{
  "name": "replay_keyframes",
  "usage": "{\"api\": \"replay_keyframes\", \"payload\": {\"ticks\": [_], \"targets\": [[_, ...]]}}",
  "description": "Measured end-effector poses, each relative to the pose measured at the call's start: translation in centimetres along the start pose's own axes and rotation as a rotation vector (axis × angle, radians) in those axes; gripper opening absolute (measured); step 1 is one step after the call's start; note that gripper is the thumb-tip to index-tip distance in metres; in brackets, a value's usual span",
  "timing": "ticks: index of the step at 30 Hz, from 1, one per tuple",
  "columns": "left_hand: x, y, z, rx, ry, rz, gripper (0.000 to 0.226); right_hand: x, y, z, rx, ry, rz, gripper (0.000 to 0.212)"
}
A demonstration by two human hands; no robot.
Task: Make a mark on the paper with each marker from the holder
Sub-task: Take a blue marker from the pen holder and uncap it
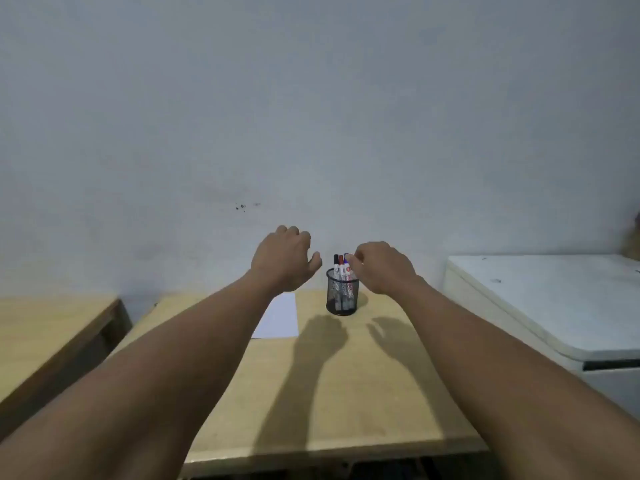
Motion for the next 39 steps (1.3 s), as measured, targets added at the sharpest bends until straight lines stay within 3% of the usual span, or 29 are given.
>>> {"api": "replay_keyframes", "payload": {"ticks": [11,20,29,39], "targets": [[-0.6,11.3,12.3,0.205,-0.07,0.09,0.041,-6.8,10.9,10.4,0.085,0.163,0.217,0.031],[-1.0,15.5,18.0,0.405,-0.09,0.089,0.041,-8.2,14.2,13.1,0.202,0.247,0.296,0.032],[-1.6,15.2,16.6,0.27,-0.224,0.014,0.022,-7.1,12.9,12.4,0.066,0.328,0.321,0.022],[0.4,12.6,5.0,0.087,-0.44,-0.079,0.014,-1.1,10.2,4.8,0.049,0.492,0.167,0.011]]}}
Point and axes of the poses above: each hand's wrist, its own y-axis towards the middle knuckle, its own z-axis out of the palm, x = y × z, the point moved 2 cm from there along y, towards the middle knuckle
